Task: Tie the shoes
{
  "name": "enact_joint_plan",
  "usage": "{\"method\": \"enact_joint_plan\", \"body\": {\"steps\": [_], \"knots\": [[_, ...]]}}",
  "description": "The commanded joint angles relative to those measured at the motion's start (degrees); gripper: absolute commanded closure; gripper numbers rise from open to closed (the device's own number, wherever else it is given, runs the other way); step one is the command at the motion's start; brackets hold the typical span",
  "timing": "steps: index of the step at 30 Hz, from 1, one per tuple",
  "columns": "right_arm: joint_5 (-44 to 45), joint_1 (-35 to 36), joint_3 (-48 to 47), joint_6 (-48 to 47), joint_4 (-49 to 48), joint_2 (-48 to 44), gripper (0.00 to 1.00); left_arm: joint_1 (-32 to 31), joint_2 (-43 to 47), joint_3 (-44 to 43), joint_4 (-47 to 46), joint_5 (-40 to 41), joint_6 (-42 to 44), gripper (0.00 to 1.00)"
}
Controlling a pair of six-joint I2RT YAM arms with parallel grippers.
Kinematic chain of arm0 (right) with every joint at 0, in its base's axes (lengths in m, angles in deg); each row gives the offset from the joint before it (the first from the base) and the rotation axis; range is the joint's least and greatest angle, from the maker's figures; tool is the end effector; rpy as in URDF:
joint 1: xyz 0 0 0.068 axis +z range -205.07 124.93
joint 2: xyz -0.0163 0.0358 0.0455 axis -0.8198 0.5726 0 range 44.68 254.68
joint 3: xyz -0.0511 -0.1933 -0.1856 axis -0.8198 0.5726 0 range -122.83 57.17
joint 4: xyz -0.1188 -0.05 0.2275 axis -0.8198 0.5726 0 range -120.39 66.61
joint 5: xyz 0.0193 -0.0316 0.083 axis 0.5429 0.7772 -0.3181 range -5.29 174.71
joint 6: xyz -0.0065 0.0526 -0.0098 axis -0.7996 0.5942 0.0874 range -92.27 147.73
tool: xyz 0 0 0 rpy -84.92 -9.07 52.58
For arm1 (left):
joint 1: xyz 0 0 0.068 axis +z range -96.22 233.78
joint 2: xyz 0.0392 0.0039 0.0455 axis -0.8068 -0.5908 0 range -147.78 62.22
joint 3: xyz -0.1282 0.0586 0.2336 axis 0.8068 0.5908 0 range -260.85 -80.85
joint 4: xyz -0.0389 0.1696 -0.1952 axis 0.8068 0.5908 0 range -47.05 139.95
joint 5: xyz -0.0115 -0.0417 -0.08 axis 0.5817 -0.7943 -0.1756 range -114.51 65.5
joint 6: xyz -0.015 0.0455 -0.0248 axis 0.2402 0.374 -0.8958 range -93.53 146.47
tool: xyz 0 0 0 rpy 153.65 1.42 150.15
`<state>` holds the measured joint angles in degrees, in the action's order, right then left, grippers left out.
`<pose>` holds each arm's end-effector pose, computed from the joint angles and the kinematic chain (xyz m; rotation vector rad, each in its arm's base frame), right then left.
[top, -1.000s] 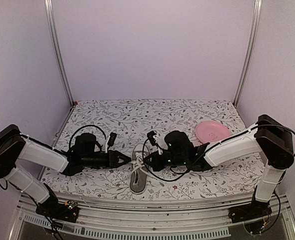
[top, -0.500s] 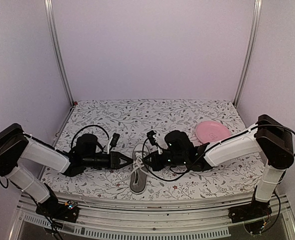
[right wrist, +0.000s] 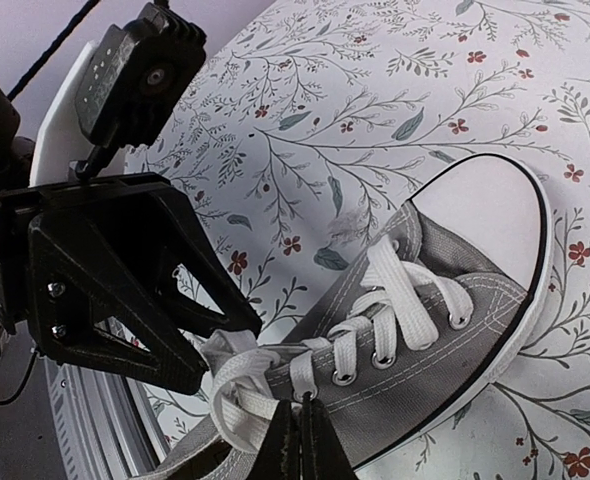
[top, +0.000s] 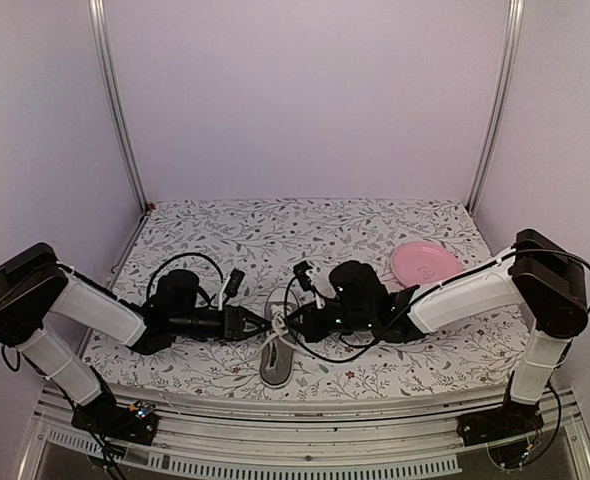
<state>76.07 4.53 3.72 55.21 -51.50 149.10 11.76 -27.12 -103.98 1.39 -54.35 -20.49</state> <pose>0.1884 0.3316 0.1622 -0.7237 2.1552 1.0301 0.1858 -0.1913 0.1337 0.2874 2.2635 -1.4388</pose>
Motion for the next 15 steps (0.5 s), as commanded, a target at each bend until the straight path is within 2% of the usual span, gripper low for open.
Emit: {"method": "enact_joint_plan", "body": {"steps": [1,10,15], "knots": [[-0.7,-0.2,0.1,0.4,-1.7,-0.2,0.98,-0.8,-0.7,-1.0,-2.6,-0.9,0.0,0.64],[0.0,-0.2,0.4,0.6,-1.8,-0.6,0.98,-0.8,-0.9,-0.8,-3.0,-0.5,-0.4,1.00],[1.7,-0.5,1.1,1.8,-1.6,-0.9,0.98,-0.4,0.6,0.9,-1.7,2.9,-1.5,1.00]]}}
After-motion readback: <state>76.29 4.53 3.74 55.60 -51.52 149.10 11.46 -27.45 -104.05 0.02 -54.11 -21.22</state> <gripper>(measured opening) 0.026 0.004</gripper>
